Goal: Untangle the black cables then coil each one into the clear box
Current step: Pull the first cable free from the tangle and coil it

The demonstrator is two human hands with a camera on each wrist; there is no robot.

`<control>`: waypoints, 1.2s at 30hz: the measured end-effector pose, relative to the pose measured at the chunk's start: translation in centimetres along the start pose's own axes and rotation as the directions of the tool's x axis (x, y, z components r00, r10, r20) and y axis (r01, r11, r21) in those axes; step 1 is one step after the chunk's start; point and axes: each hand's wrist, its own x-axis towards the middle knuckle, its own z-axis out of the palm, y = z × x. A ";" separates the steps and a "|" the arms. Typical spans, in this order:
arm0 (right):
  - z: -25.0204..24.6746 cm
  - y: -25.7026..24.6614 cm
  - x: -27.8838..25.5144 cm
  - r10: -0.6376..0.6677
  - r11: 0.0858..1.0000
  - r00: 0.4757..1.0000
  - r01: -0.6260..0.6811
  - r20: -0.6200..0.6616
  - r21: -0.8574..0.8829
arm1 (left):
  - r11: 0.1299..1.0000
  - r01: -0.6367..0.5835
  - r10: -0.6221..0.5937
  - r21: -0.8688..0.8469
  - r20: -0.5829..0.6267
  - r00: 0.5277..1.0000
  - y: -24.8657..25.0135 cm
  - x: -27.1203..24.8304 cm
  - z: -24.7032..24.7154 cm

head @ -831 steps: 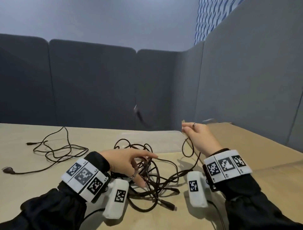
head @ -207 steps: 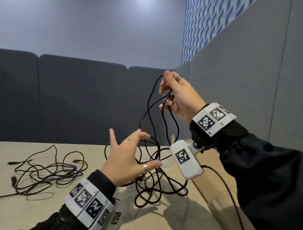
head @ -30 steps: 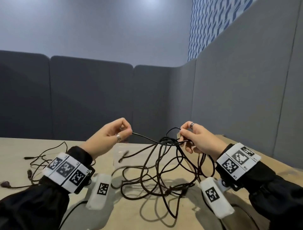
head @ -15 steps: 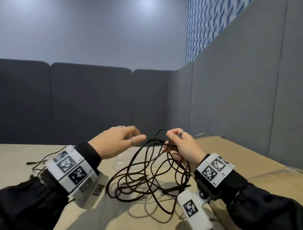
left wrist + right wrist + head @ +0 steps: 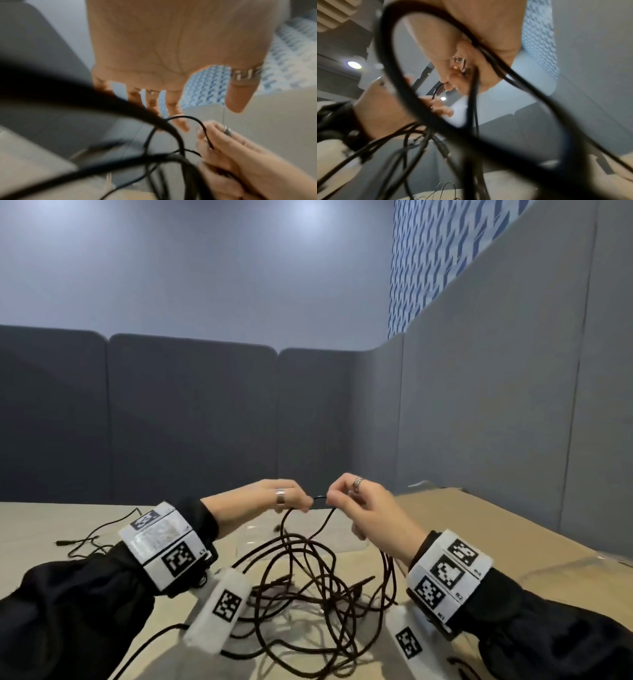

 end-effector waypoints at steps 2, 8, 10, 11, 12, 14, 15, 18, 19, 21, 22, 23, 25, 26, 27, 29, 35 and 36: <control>0.8 -0.6 -0.1 -0.067 0.997 0.998 0.067 -0.020 -0.038 | 0.950 -0.029 0.040 0.310 -0.031 0.999 0.9 0.4 0.2; -0.5 1.5 -0.2 0.054 0.999 0.983 -0.054 0.174 -0.008 | 0.806 -0.244 0.024 -0.539 -0.382 0.924 0.6 0.8 -1.2; -0.7 2.7 -0.8 0.172 0.984 0.929 -0.144 0.327 -0.106 | 0.729 -0.216 -0.183 -0.649 -0.489 0.853 0.0 0.8 -2.9; -0.7 3.0 -1.1 0.198 0.977 0.917 -0.158 0.347 -0.140 | 0.808 -0.146 -0.238 -0.571 -0.543 0.805 -0.5 1.0 -3.6; -0.6 3.1 -1.2 0.206 0.975 0.920 -0.164 0.333 -0.152 | 0.909 -0.052 -0.233 -0.414 -0.606 0.761 -0.9 0.9 -4.0; -0.3 2.6 -1.2 0.169 0.982 0.948 -0.138 0.271 -0.130 | 0.998 0.053 -0.016 0.039 -0.644 0.765 -1.2 0.7 -3.6; -0.1 2.0 -1.1 0.136 0.986 0.957 -0.106 0.256 -0.126 | 0.958 0.013 0.160 0.285 -0.573 0.804 -1.1 0.7 -2.8; 0.7 0.7 -0.4 0.059 0.985 0.968 -0.016 0.244 -0.172 | 0.776 -0.152 0.323 0.612 -0.179 0.929 1.0 0.3 0.1; 0.8 0.5 -0.3 0.050 0.984 0.973 -0.010 0.226 -0.176 | 0.798 -0.186 0.275 0.574 -0.072 0.959 1.4 0.4 0.7; 0.6 0.4 -0.4 0.058 0.984 0.977 -0.021 0.207 -0.176 | 0.857 -0.234 0.268 0.459 -0.009 0.963 1.6 0.2 0.8; 0.3 0.4 -0.5 0.075 0.981 0.973 -0.033 0.217 -0.193 | 0.868 -0.250 0.300 0.430 -0.052 0.953 1.5 0.0 0.3; -0.1 0.6 -0.8 0.103 0.974 0.966 -0.049 0.237 -0.222 | 0.889 -0.239 0.311 0.391 -0.132 0.941 1.4 -0.3 -0.3; -1.2 0.8 -1.4 0.171 0.951 0.933 -0.073 0.317 -0.299 | 0.952 -0.196 0.276 0.237 -0.378 0.884 0.6 -0.7 -1.8; -1.8 0.8 -1.7 0.206 0.943 0.899 -0.077 0.386 -0.325 | 0.977 -0.171 0.212 0.128 -0.503 0.838 0.0 -0.8 -2.8; -2.3 0.7 -2.0 0.241 0.939 0.849 -0.081 0.471 -0.335 | 0.990 -0.139 0.122 0.018 -0.608 0.785 -0.8 -0.9 -3.9; -3.0 0.5 -2.5 0.308 0.931 0.700 -0.081 0.644 -0.357 | 0.991 -0.068 -0.037 -0.113 -0.734 0.678 -2.7 -0.8 -6.1; -2.6 -0.1 -3.1 0.427 0.893 0.399 -0.041 0.812 -0.449 | 0.941 0.311 -0.160 0.133 -0.634 0.756 -5.7 -1.0 -6.0; -2.3 -0.1 -3.2 0.421 0.899 0.389 -0.056 0.820 -0.435 | 0.898 0.375 -0.171 0.229 -0.605 0.778 -5.7 -1.1 -5.5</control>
